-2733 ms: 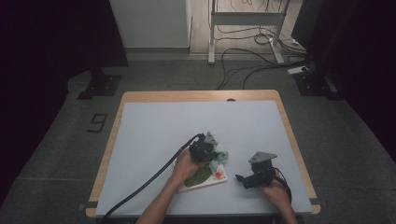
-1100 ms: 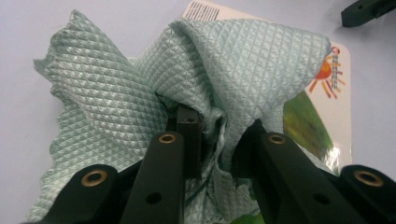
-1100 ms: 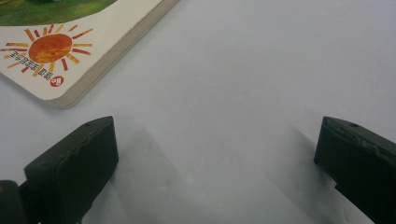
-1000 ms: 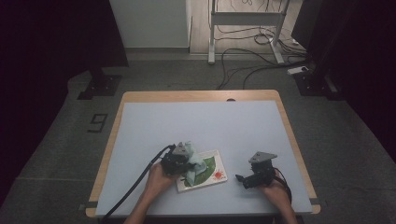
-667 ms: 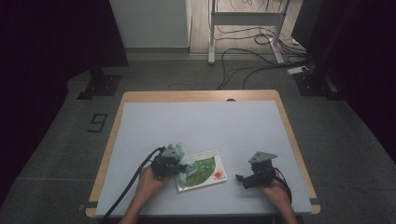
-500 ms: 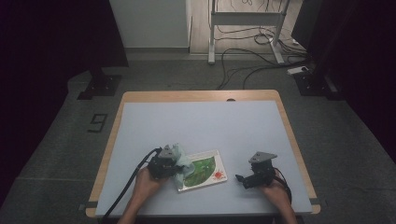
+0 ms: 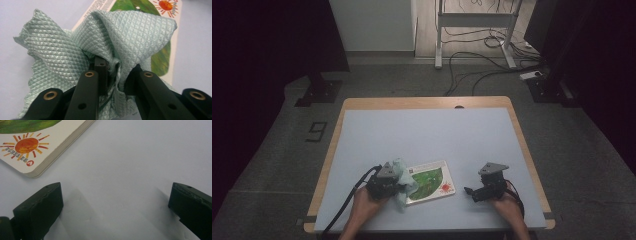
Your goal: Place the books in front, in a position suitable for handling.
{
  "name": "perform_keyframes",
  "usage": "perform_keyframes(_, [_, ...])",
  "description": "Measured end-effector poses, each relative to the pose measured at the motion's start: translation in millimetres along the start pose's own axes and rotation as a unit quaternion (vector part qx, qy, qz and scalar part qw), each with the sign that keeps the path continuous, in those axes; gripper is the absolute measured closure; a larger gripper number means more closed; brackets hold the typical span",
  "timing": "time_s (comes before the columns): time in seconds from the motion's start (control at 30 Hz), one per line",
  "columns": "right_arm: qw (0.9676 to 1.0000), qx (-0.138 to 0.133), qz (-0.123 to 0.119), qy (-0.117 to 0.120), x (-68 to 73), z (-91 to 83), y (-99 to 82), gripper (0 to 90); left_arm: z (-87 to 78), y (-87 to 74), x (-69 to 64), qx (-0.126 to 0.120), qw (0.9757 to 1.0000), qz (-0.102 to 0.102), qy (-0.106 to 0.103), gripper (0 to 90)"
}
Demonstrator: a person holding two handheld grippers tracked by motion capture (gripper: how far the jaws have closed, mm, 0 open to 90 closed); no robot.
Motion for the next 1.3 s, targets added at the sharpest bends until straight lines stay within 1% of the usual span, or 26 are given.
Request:
perform_keyframes(0.23, [1.0000, 0.000, 0.000, 0.000, 0.0, 0.0, 0.0, 0.0, -0.5, -3.4, -12.2, -0.003, 1.0000, 0.004, -0.004, 77.4])
perform_keyframes(0.37, [1.0000, 0.000, 0.000, 0.000, 0.0, 0.0, 0.0, 0.0, 1.2, -2.3, -16.9, -0.004, 1.0000, 0.004, -0.004, 77.3])
perform_keyframes(0.47, [1.0000, 0.000, 0.000, 0.000, 0.0, 0.0, 0.0, 0.0, 4.2, 0.7, -18.9, -0.006, 0.9999, 0.005, -0.010, 77.3])
perform_keyframes(0.57, [1.0000, 0.000, -0.001, 0.000, -0.2, 0.0, 0.0, 0.0, 9.3, 6.2, -21.5, -0.010, 0.9998, 0.007, -0.013, 77.2])
perform_keyframes(0.7, [1.0000, 0.001, -0.001, 0.000, -0.2, 0.0, -0.1, 0.0, 15.7, 13.9, -25.4, -0.004, 0.9997, 0.019, -0.013, 77.2])
perform_keyframes(0.9, [1.0000, 0.000, 0.000, 0.000, -0.1, 0.0, 0.0, 0.0, 26.9, 27.3, -32.1, -0.001, 0.9994, 0.027, -0.020, 77.2])
perform_keyframes(1.13, [1.0000, 0.000, -0.001, 0.000, -0.1, 0.0, 0.0, 0.0, 38.3, 41.5, -38.5, 0.002, 0.9991, 0.037, -0.020, 77.0])
perform_keyframes(1.3, [1.0000, 0.000, -0.001, -0.001, -0.1, 0.0, 0.0, 0.0, 48.2, 53.8, -44.9, 0.006, 0.9986, 0.047, -0.022, 77.0])
Point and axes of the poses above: each handheld gripper's, and its own axes: z roughly forward along the jaws, y roughly out of its top, x roughly to its left, the point moved 7 cm from there along z, roughly forward along the jaws, and after that the axes turned 7 degrees about x, right-handed, at the moved point
